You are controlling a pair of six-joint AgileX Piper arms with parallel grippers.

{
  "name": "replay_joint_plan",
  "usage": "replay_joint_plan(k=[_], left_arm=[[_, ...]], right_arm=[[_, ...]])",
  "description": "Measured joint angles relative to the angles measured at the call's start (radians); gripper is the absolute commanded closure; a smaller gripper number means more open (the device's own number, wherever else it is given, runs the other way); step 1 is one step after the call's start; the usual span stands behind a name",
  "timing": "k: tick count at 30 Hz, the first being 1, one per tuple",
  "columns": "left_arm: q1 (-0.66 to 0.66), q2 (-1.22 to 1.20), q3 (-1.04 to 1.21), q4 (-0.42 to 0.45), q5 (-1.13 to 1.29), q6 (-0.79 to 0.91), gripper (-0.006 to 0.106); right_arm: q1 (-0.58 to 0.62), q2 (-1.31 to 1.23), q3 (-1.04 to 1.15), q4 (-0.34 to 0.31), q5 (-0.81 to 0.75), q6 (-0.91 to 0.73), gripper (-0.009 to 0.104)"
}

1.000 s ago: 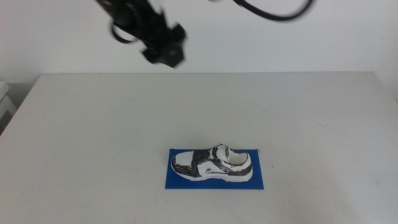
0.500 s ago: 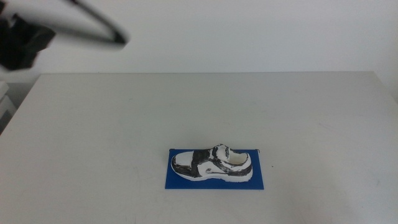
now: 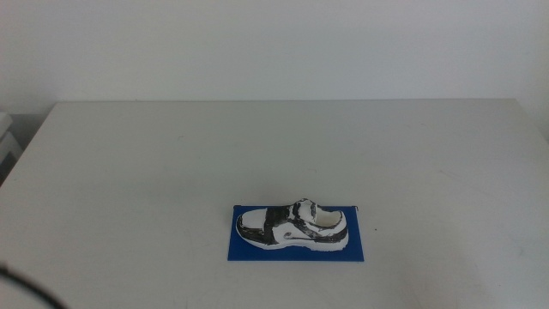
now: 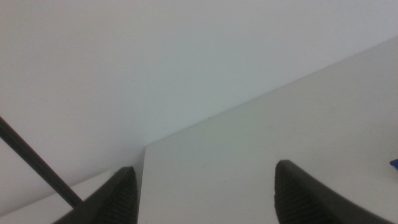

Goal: Use one arm to grab the shoe from the table and place it on the mat.

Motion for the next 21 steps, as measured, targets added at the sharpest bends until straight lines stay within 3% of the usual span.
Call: replay_joint_plan(k=[7,11,13,18,21], left_arm=[[0.000,-0.174,0.177,-0.034,-0.086,-0.020,0.028],[0.000,-0.200,0.275,-0.058,-0.156,-0.133,0.025],[0.000,-0.200,0.318,-0.028,-0.181,-0.233,0.022],[0.000,-0.238,0.422,0.142,-0.208,-0.536,0.014],[0.000,-0.289,0.472,0.200,-0.211,-0.608,0.013]], right_arm=[[0.000,0.000,0.000,0.000,0.000,0.000,0.029],[0.000,0.000,0.000,0.000,0.000,0.000,0.029],[0.000,0.000,0.000,0.000,0.000,0.000,0.029],[0.000,0.000,0.000,0.000,0.000,0.000,0.029],[0.000,0.000,0.000,0.000,0.000,0.000,0.029]])
